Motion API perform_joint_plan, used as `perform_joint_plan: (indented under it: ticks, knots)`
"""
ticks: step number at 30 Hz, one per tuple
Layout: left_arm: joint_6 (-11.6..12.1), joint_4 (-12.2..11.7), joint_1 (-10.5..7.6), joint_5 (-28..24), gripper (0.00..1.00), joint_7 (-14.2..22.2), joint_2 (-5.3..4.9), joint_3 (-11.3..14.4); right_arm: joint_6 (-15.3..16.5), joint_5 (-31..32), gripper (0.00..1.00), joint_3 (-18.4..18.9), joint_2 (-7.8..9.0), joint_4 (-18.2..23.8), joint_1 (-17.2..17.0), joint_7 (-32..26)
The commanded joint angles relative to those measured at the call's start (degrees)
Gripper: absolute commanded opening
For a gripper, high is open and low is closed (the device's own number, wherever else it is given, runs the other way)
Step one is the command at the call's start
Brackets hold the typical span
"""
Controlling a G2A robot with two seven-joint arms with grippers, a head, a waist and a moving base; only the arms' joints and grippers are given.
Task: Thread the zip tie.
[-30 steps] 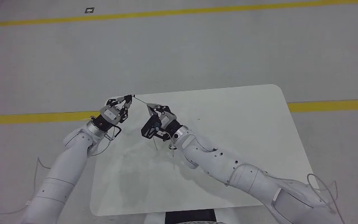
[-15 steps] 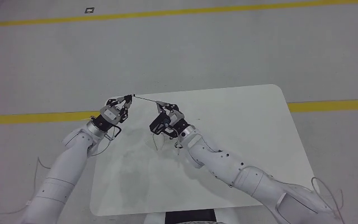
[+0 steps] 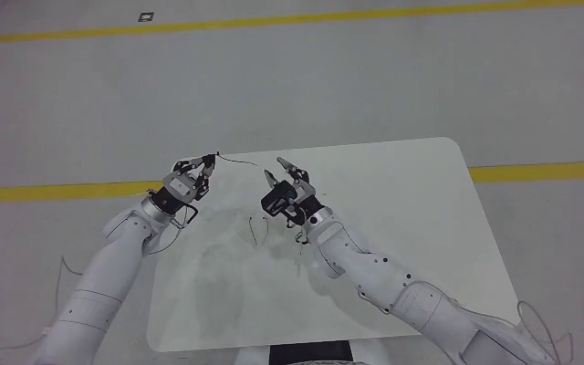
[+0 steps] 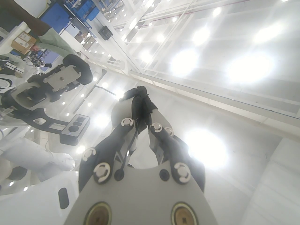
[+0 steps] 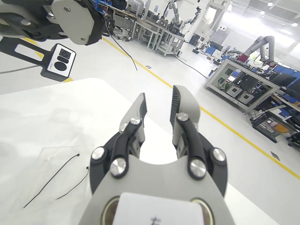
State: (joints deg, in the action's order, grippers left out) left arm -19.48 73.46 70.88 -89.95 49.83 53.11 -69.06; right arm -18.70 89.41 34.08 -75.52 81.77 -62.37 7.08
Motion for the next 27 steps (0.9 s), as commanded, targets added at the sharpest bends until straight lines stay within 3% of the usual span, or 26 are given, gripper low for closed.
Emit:
perform_joint_plan:
  ticks: [1, 3, 7, 11, 16, 20, 27]
  knots:
    - [0.4, 0.3, 0.11, 0.2, 0.00, -0.8, 0.06, 0.0, 0.3, -1.3, 1.00, 0.4, -0.07, 0.6, -0.5, 0.3]
    - [1.0, 1.0, 0.35, 1.3, 0.00, -1.2, 0.03, -0.4, 0.7, -3.8, 1.00, 2.3, -0.06, 1.0, -1.4, 1.7]
    - [0.0, 1.4, 1.04, 2.1, 0.00, 0.4, -0.34, -2.4, 2.5, -5.3, 1.00, 6.4, 0.65, 1.8, -3.3, 2.6]
    - [0.0, 2.3, 1.87, 1.7, 0.00, 3.8, -0.81, -1.9, 3.8, -6.4, 1.00, 11.0, 1.52, 3.5, -5.5, 2.9]
    - [0.0, 4.1, 1.68, 3.9, 0.00, 6.8, -1.94, -1.9, 4.4, -8.5, 1.00, 16.0, 2.20, 6.0, -8.3, 2.2]
    - [0.0, 6.1, 1.89, 5.4, 0.00, 9.1, -2.72, -2.1, 5.7, -10.0, 1.00, 17.4, 2.32, 6.8, -9.2, 2.2]
    - [0.0, 6.1, 1.89, 5.4, 0.00, 9.1, -2.72, -2.1, 5.7, -10.0, 1.00, 17.4, 2.32, 6.8, -9.2, 2.2]
